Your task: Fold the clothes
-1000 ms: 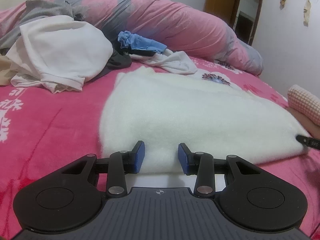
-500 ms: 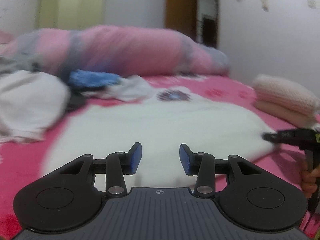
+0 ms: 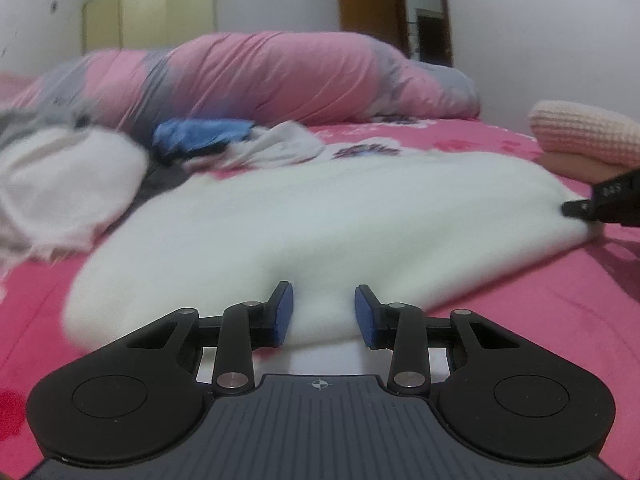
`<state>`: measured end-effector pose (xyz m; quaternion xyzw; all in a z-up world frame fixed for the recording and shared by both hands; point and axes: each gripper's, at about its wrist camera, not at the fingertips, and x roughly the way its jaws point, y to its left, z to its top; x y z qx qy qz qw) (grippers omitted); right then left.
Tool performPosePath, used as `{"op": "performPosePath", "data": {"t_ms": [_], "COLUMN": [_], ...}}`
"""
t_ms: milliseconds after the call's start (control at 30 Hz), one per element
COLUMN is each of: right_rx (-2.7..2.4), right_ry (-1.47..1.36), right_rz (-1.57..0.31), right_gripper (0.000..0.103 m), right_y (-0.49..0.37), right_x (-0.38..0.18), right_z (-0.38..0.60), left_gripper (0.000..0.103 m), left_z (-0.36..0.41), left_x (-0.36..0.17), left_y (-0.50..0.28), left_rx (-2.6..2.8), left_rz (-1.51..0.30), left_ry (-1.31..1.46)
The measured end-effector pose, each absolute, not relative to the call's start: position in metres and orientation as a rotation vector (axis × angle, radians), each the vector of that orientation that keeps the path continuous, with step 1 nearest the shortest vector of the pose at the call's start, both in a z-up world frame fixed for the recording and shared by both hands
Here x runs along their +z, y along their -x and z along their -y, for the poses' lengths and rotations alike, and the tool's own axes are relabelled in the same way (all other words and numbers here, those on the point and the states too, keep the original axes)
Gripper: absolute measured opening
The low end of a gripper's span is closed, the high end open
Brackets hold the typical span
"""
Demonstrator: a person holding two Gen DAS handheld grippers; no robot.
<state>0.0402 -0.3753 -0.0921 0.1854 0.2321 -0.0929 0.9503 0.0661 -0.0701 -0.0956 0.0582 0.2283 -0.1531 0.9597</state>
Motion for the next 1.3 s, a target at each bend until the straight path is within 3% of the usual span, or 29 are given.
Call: {"op": "performPosePath", "data": {"t_ms": [133,200,333,400,567,833,967,1067,1167,1300], "right_rx": [-0.193,-0.196,-0.199,-0.202,-0.206,-0.211,-0.211,-0.21,-0.21,-0.209], "right_ry": [-0.364,-0.357,-0.345,-0.34,-0.33,-0.319,-0.32,-0.319,-0.318,-0.319], "right_rz": [-0.475,-0.476,-0.479,-0.479,-0.481,-0.481,-0.481,-0.481,-0.482,-0.481], "right_gripper": [0.0,0.0,0.0,0.0,0.0,0.0,0.0,0.0,0.0,0.0], "right_y": [-0.041,-0.041,-0.042,-0.042,-0.043,-0.044,-0.044,-0.044,-0.045,-0.045], "right_x": [-0.092,-0.092,-0.091,-0.091,-0.091,-0.091,-0.091,-0.091,-0.091,-0.091], "right_z": [0.374,0.373,0.372,0.372,0.37,0.368,0.368,0.368,0.369,0.37], "left_gripper": [0.034,0.023,0.023,0.013,0.005,0.006,0.024,0.025,0.035,0.033], "left_z": [0.045,0.034,-0.002,-0.011,-0.049,-0.094,-0.075,-0.059,-0.067,-0.079], "left_x": [-0.096,-0.094,-0.094,-0.094,-0.097,-0.093,-0.086,-0.085,-0.081,-0.078], "left_y": [-0.064,-0.065,-0.073,-0.073,-0.075,-0.07,-0.069,-0.074,-0.081,-0.081], "left_rx": [-0.315,-0.302,-0.308,-0.275,-0.256,-0.182,-0.241,-0.25,-0.205,-0.049], "left_rz": [-0.469,-0.475,-0.519,-0.517,-0.551,-0.578,-0.571,-0.555,-0.542,-0.514], "left_ry": [-0.114,-0.085,0.056,0.036,0.134,0.279,0.136,0.043,0.076,0.029]}}
